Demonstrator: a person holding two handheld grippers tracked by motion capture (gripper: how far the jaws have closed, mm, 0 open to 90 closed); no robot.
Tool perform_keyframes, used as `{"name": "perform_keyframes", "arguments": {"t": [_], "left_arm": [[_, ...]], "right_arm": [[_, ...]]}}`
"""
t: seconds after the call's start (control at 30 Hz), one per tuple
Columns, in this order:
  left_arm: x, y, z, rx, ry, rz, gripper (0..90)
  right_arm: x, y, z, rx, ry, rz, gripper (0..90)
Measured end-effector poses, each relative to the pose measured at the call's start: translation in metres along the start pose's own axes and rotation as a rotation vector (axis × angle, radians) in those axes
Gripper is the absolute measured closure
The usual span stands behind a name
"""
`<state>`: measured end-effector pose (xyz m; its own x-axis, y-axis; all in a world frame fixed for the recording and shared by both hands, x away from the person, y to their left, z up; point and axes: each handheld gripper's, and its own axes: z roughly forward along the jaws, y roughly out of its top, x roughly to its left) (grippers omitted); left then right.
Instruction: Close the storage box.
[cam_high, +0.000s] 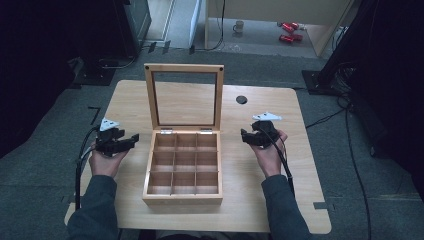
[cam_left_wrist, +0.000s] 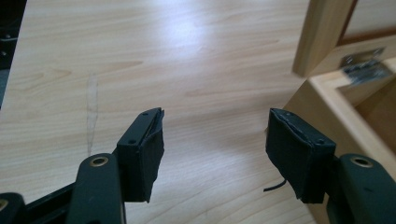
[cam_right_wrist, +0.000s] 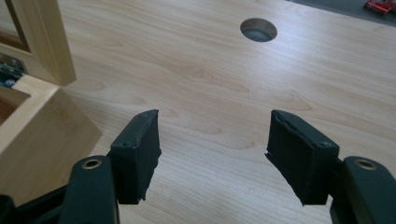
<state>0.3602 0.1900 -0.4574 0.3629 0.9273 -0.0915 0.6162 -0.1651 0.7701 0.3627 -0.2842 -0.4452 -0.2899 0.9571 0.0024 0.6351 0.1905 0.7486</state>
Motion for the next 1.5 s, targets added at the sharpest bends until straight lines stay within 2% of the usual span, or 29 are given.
{"name": "perform_keyframes", "arguments": {"t": [0.17,0.37,0.4,0.5,0.7,0.8,0.87,1.17,1.33,1.5], "left_arm": [[-0.007,0.013,-0.007,-0.039,-0.026,0.009,36.6],[-0.014,0.023,-0.012,-0.064,-0.038,0.025,36.7],[-0.016,0.027,-0.013,-0.075,-0.05,0.025,36.8],[-0.019,0.032,-0.014,-0.075,-0.055,0.037,36.9],[-0.028,0.047,-0.013,-0.093,-0.067,0.058,37.1],[-0.034,0.054,-0.011,-0.108,-0.087,0.05,37.0],[-0.038,0.057,-0.01,-0.115,-0.092,0.054,37.1],[-0.05,0.07,0.0,-0.12,-0.088,0.075,37.4],[-0.052,0.079,0.01,-0.105,-0.087,0.06,37.6],[-0.051,0.087,0.014,-0.094,-0.085,0.054,38.1]], "right_arm": [[0.003,0.007,-0.003,-0.016,0.002,-0.014,34.5],[0.009,0.015,-0.005,-0.024,0.01,-0.023,33.9],[0.01,0.016,-0.005,-0.027,0.012,-0.028,33.8],[0.012,0.018,-0.005,-0.03,0.018,-0.032,33.6],[0.024,0.03,-0.006,-0.054,0.042,-0.053,34.6],[0.032,0.039,-0.006,-0.067,0.058,-0.074,34.6],[0.034,0.044,-0.005,-0.071,0.074,-0.068,34.6],[0.05,0.06,-0.003,-0.091,0.103,-0.088,34.5],[0.059,0.073,0.001,-0.101,0.11,-0.094,34.5],[0.063,0.082,0.007,-0.094,0.108,-0.097,34.6]]}}
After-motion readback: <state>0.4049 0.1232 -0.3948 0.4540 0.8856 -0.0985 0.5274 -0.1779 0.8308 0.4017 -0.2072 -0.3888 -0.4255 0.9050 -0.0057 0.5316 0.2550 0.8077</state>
